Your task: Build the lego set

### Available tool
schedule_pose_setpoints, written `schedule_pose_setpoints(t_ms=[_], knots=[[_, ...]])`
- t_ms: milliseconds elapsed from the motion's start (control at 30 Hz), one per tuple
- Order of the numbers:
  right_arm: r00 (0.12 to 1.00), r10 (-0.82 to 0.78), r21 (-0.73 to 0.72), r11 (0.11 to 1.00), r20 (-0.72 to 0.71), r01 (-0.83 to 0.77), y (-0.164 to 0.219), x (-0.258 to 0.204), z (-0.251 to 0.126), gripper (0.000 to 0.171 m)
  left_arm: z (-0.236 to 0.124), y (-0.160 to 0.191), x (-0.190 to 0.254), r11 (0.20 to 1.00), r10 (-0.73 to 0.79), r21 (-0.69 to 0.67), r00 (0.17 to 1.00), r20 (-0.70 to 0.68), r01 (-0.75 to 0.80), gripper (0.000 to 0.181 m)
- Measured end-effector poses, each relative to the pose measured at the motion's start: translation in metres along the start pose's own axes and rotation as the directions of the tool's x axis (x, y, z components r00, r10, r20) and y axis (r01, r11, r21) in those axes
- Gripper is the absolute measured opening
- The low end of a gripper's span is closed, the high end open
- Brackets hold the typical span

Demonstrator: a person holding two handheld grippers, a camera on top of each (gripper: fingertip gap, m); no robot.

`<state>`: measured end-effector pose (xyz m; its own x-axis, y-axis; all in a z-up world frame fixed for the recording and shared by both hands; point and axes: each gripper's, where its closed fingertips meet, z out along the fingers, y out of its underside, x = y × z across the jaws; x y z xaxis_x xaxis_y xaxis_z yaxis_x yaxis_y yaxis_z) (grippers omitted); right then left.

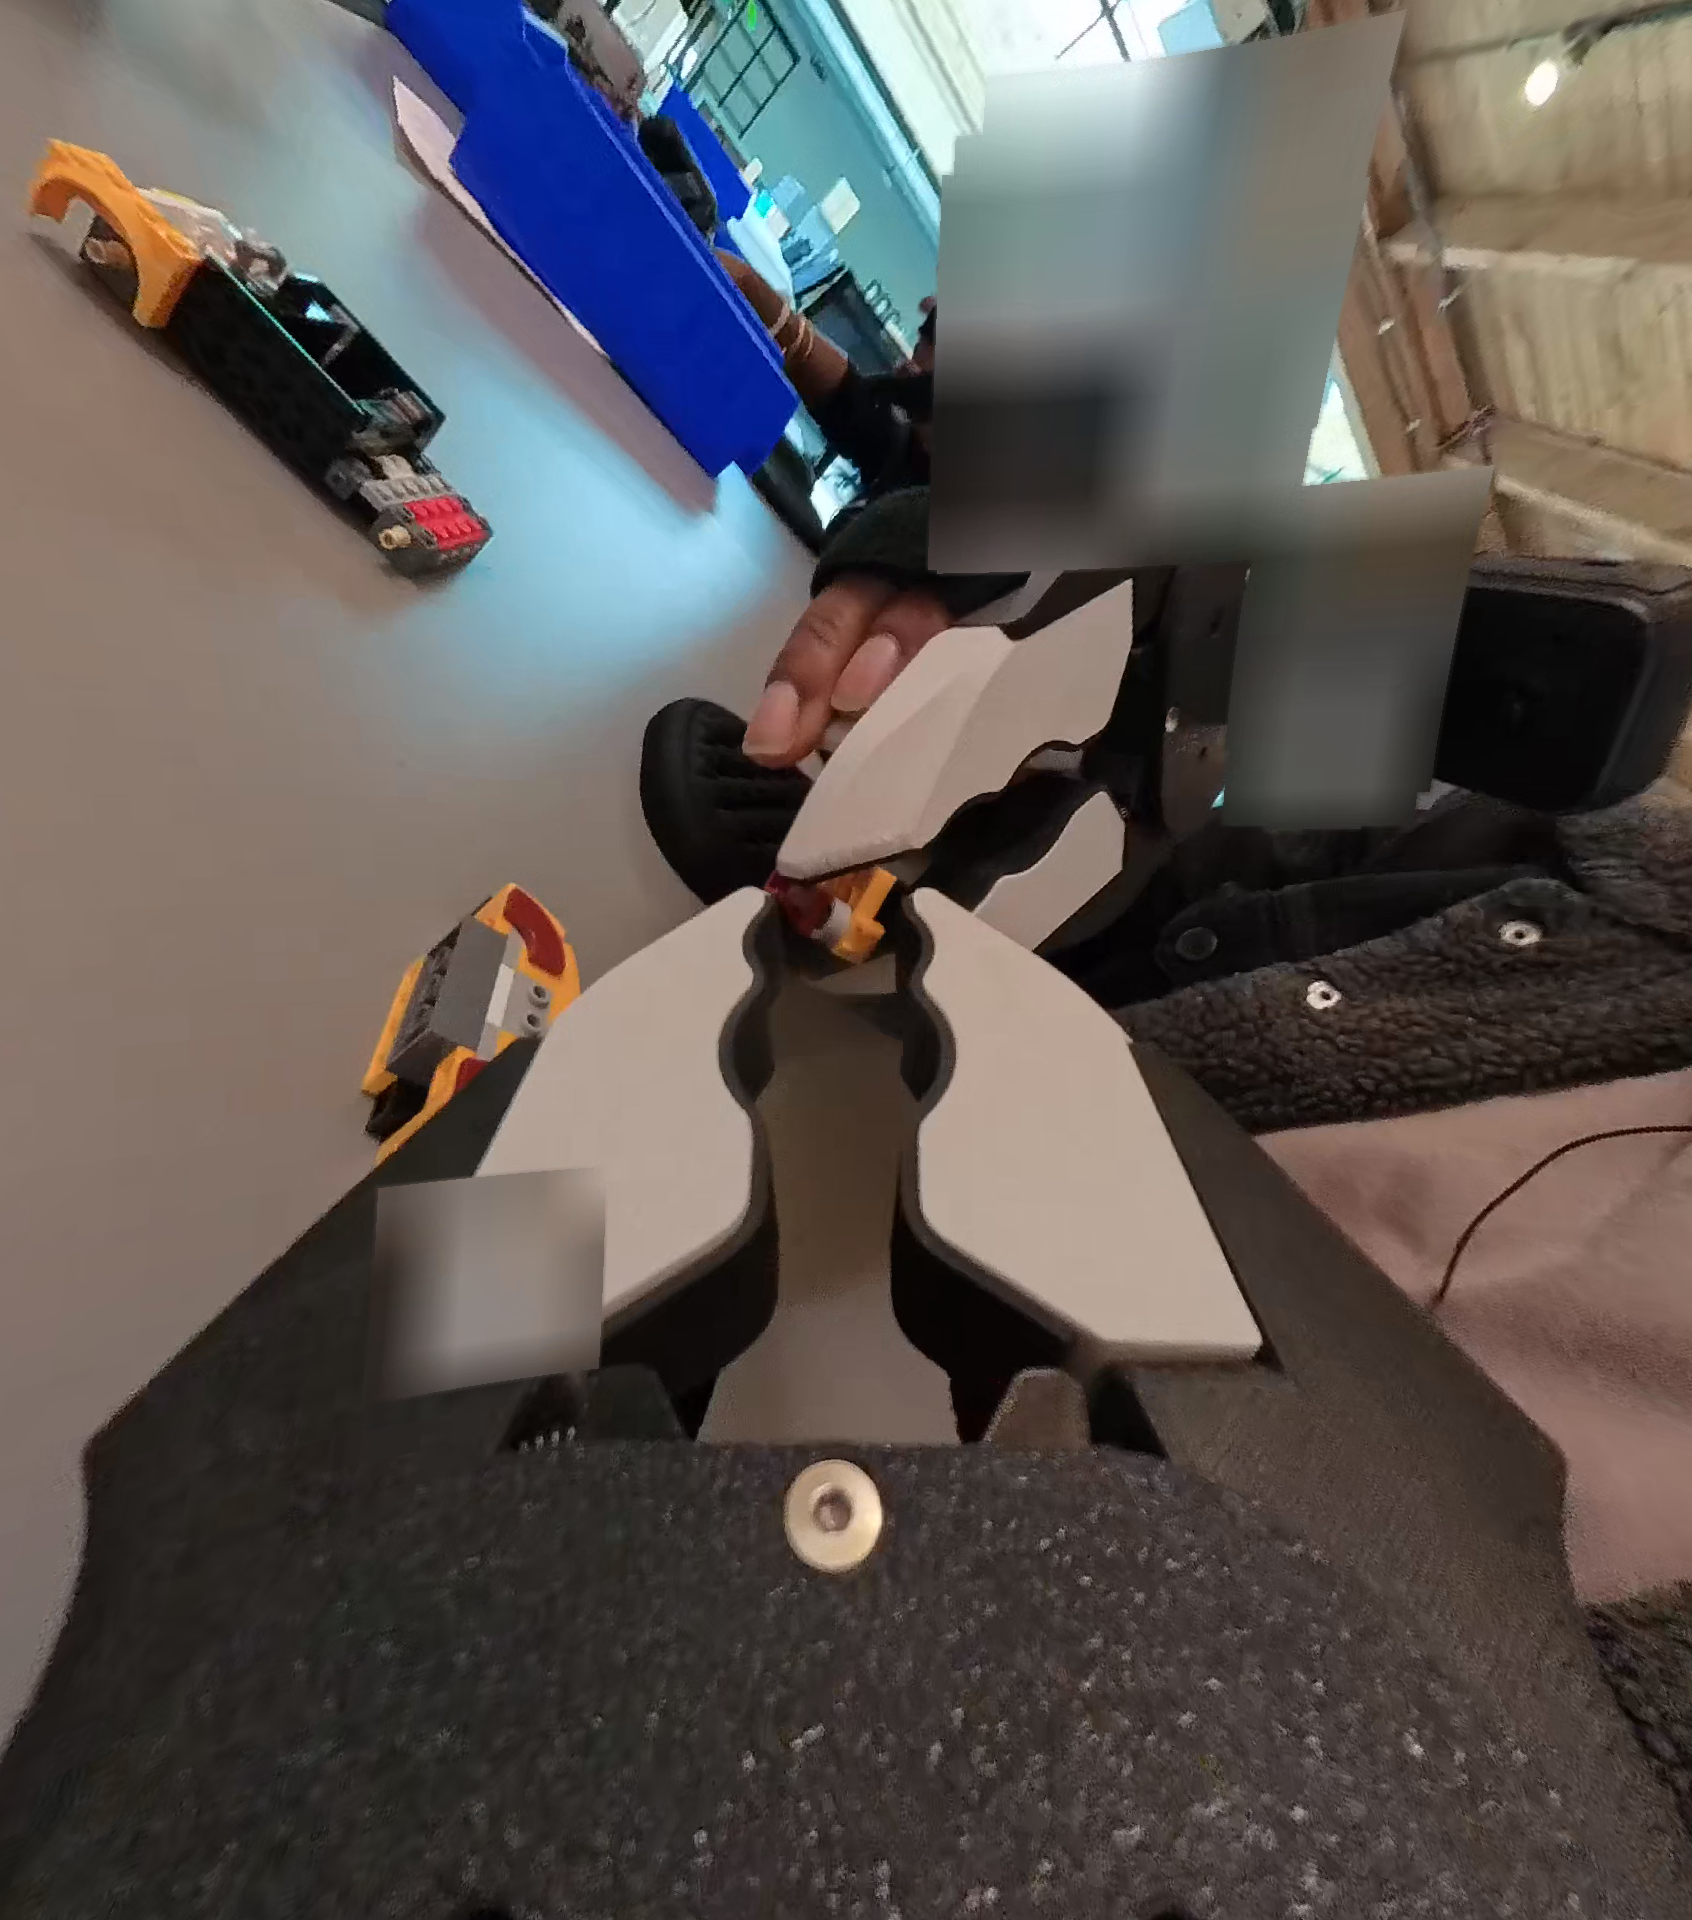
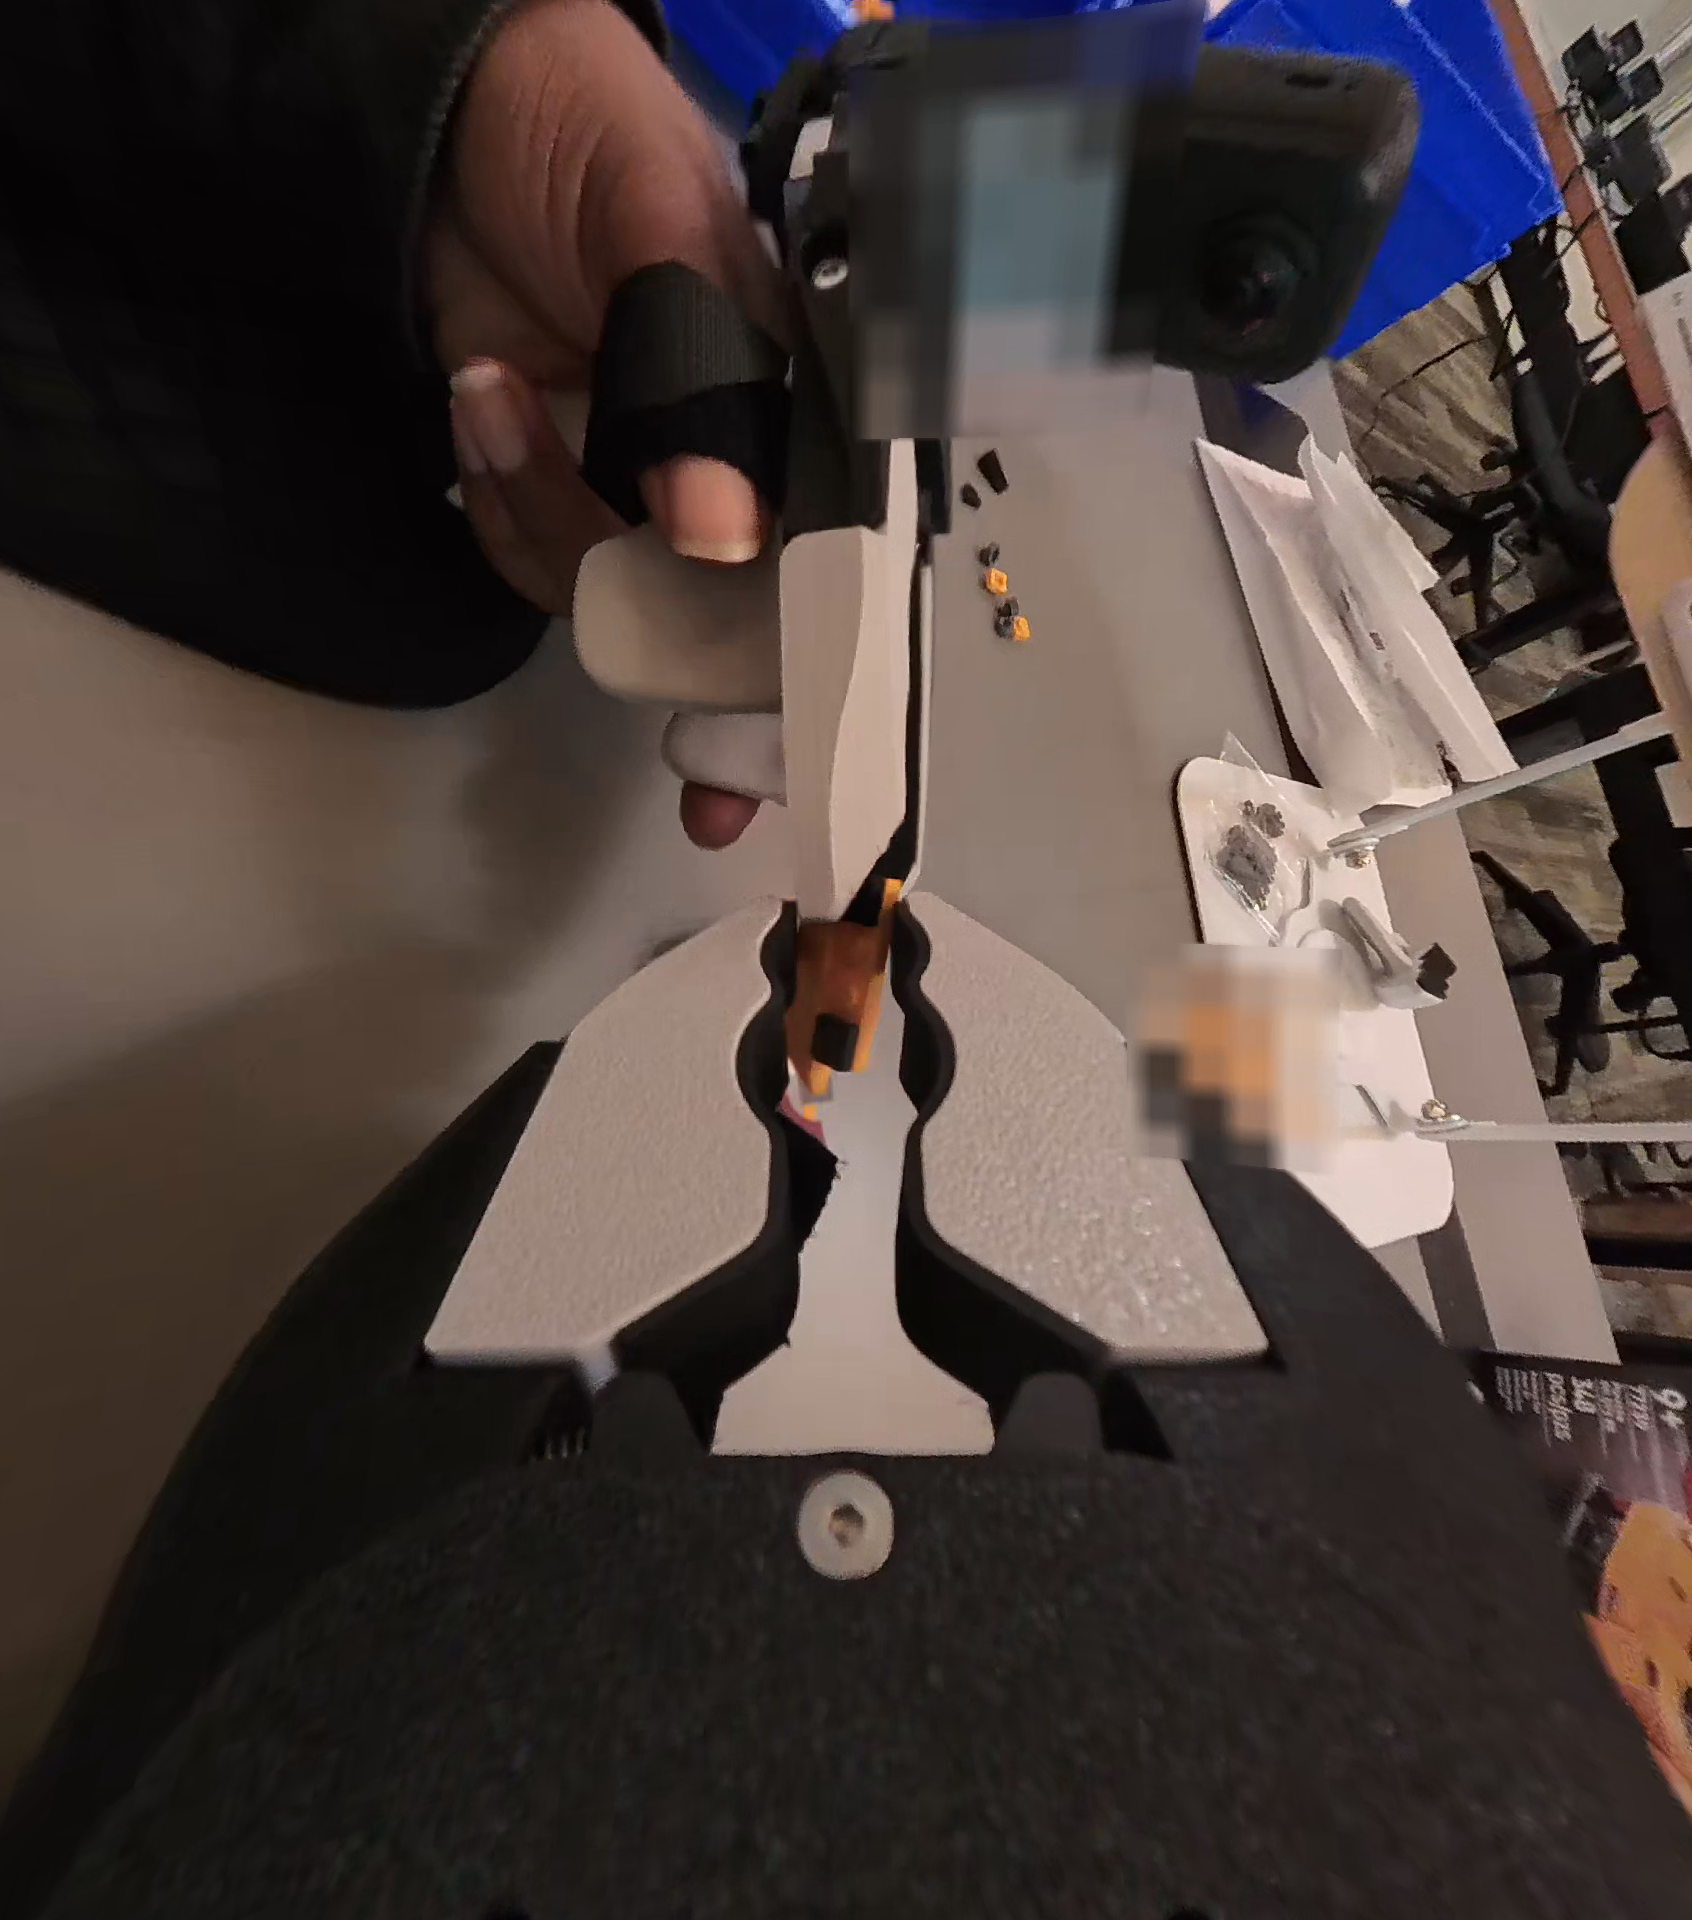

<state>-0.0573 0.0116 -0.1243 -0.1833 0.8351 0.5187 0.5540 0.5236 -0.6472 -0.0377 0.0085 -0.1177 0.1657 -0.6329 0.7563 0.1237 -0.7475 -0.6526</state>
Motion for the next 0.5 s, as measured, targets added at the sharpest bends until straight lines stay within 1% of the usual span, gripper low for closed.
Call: schedule_pose_setpoints(t_ms=[33,133,233,367,433,500], knots=[[1.0,0.016,0.016,1.0,-0.003,-0.016,-0.002,0.003,0.002,0.017,-0.003,-0.003,0.0,1.0,-0.012,0.021,1.0,-0.011,0.012,0.02],[0.999,0.045,0.052,0.998,0.002,-0.045,-0.006,0.008,0.007,0.018,-0.009,-0.008,-0.002,0.997,-0.038,0.064,0.999,-0.024,0.04,0.019],[0.997,0.079,0.087,0.993,0.014,-0.08,-0.008,0.014,0.008,0.023,-0.016,-0.013,-0.002,0.989,-0.092,0.106,0.993,-0.072,0.1,0.019],[0.995,0.095,0.116,0.988,0.024,-0.097,-0.007,0.019,0.007,0.024,-0.024,-0.02,-0.007,0.971,-0.155,0.165,0.982,-0.105,0.171,0.018],[0.997,0.079,0.115,0.99,-0.001,-0.078,-0.006,0.021,0.008,0.024,-0.026,-0.023,-0.01,0.961,-0.185,0.186,0.977,-0.108,0.203,0.018],[0.997,0.029,0.112,0.994,-0.065,-0.022,-0.006,0.024,0.01,0.024,-0.028,-0.025,-0.014,0.949,-0.217,0.21,0.97,-0.106,0.235,0.019]])
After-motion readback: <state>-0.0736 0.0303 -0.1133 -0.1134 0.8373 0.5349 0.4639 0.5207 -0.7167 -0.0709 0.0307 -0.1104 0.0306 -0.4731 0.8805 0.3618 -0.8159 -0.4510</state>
